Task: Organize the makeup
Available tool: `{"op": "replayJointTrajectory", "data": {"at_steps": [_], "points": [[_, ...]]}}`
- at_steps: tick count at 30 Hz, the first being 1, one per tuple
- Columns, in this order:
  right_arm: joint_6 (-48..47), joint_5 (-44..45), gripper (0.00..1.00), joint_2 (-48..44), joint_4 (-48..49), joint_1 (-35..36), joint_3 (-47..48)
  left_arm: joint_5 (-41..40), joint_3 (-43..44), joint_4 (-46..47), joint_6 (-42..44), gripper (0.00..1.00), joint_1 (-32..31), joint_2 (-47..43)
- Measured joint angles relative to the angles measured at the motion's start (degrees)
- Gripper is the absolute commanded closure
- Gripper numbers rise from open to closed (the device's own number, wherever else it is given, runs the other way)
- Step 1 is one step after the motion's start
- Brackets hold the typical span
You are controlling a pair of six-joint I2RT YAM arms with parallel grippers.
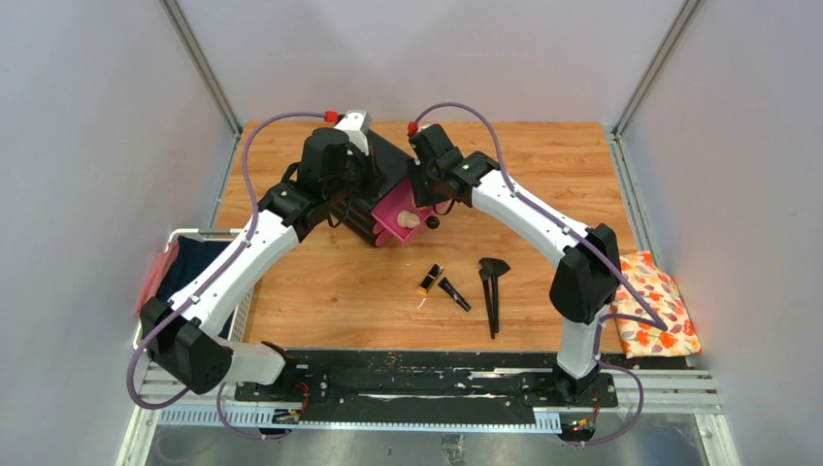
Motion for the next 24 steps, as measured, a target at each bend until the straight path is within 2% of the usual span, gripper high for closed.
{"op": "replayJointTrajectory", "data": {"at_steps": [2,5,24], "points": [[0.1,-0.2,0.39,0.1,0.0,0.0,0.0,0.0,0.0,0.0,0.1,1.00,0.1,0.0],[-0.2,-0.3,0.31,-0.1,0.4,0.0,0.0,0.0,0.0,0.0,0.1,1.00,0.1,0.0],[-0.1,-1.4,0.31,-5.7,3.9,-0.2,-1.9,0.0,-1.0,0.1,0.1,1.00,0.3,0.0]]}}
